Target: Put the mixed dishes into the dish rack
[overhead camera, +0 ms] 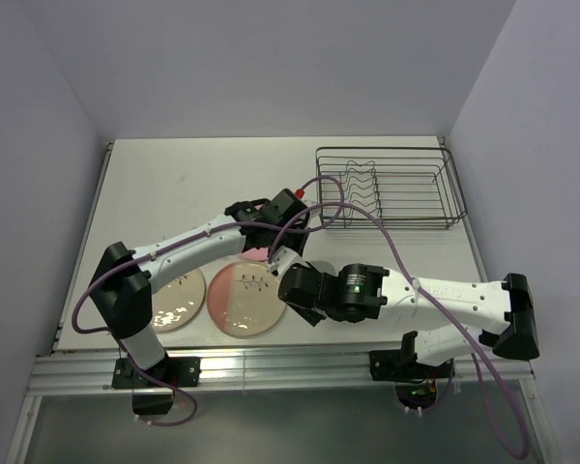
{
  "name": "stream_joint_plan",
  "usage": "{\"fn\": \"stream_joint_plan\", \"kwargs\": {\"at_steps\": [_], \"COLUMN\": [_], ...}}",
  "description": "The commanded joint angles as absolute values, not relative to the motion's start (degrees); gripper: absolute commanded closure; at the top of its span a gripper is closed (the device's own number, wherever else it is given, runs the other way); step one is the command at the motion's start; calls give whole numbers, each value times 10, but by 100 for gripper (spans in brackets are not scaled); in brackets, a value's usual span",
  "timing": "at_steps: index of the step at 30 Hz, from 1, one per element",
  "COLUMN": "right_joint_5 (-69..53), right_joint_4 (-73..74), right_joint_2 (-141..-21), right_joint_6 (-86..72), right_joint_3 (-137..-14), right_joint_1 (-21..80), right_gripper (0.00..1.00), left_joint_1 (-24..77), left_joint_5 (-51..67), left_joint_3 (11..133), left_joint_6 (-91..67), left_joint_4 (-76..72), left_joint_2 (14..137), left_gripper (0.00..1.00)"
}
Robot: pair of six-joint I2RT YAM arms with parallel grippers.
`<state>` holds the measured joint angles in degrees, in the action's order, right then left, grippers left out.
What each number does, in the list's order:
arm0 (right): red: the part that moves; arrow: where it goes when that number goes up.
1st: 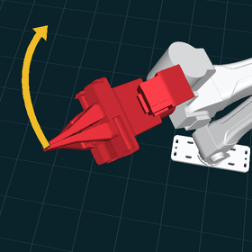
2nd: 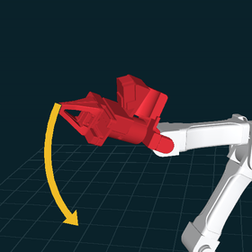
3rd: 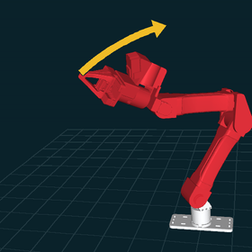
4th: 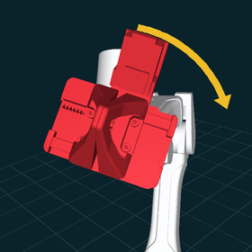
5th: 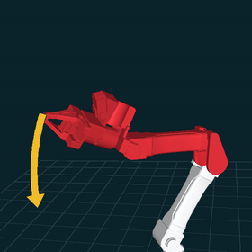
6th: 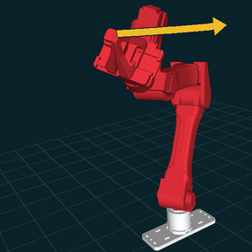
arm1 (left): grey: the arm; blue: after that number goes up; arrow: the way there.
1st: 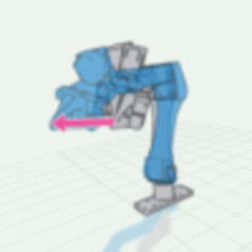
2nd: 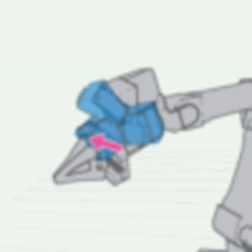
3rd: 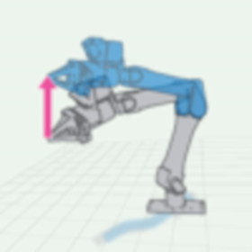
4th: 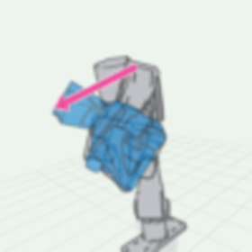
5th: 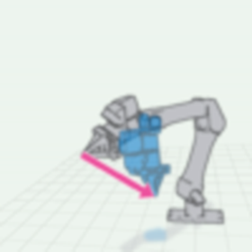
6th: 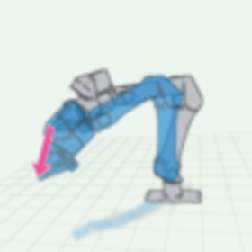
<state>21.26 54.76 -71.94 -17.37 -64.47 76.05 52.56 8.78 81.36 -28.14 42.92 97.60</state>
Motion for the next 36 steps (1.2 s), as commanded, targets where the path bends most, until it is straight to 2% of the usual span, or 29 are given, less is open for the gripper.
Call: {"fn": "stream_joint_plan", "kwargs": {"at_steps": [1,10,12,15,18,28,29,30,31,32,36], "right_joint_5": [185,145,141,143,146,164,174,179,185,190,209], "right_joint_4": [542,532,532,530,533,526,526,529,530,531,523], "right_joint_2": [-739,-725,-723,-726,-729,-745,-751,-754,-758,-763,-760], "right_joint_6": [-151,-149,-149,-150,-150,-144,-143,-144,-144,-147,-152], "right_joint_3": [-642,-622,-619,-615,-618,-621,-621,-622,-623,-627,-627], "right_joint_1": [775,808,814,817,820,824,825,825,826,826,827], "right_gripper": [47,51,57,59,67,68,70,84,94,100,100], "left_joint_1": [531,531,531,531,531,532,532,532,532,532,532], "left_joint_5": [125,158,165,174,181,210,212,212,211,209,207], "left_joint_3": [811,764,758,746,740,727,726,723,722,722,725], "left_joint_6": [-261,-230,-229,-228,-223,-213,-213,-213,-213,-212,-212], "left_joint_4": [416,409,405,398,398,396,395,394,395,396,401], "left_joint_2": [929,892,883,874,867,846,845,841,840,838,835], "left_gripper": [100,100,100,100,100,100,100,100,100,100,100]}}
